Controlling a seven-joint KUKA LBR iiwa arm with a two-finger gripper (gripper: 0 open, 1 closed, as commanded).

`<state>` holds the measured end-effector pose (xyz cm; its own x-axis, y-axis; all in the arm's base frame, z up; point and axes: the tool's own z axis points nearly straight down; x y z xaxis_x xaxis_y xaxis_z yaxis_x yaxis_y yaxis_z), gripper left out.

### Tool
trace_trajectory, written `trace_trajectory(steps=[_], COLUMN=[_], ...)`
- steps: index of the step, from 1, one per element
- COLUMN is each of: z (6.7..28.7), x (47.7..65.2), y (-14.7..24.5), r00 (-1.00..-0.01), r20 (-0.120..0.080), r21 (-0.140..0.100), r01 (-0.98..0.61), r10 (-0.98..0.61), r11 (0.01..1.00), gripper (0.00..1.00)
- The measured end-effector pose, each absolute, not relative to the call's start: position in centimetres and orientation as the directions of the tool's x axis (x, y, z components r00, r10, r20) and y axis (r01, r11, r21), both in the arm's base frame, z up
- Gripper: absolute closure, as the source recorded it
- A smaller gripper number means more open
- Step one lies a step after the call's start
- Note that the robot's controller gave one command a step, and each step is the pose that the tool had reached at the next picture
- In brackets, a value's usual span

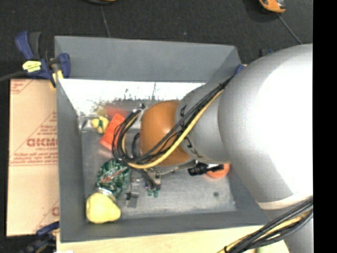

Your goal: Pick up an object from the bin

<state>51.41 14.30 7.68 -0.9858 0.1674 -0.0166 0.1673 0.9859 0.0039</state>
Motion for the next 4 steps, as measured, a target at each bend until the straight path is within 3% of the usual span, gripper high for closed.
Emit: trace_trajectory(steps=[1, 2, 3, 4], z=[9.2, 9.1, 7.8, 7.8], x=[53.1, 50.9, 50.9, 50.6], y=[13.0, 13.9, 15.0, 15.4], r00=[-0.986, -0.985, -0.995, -0.992], r20=[-0.017, -0.016, -0.021, -0.018], r21=[0.005, 0.005, -0.002, -0.001], r01=[0.167, 0.174, -0.096, -0.127], r10=[0.167, 0.174, -0.096, -0.127], r11=[0.986, 0.985, 0.995, 0.992], gripper=[0.0, 0.0, 0.0, 0.0])
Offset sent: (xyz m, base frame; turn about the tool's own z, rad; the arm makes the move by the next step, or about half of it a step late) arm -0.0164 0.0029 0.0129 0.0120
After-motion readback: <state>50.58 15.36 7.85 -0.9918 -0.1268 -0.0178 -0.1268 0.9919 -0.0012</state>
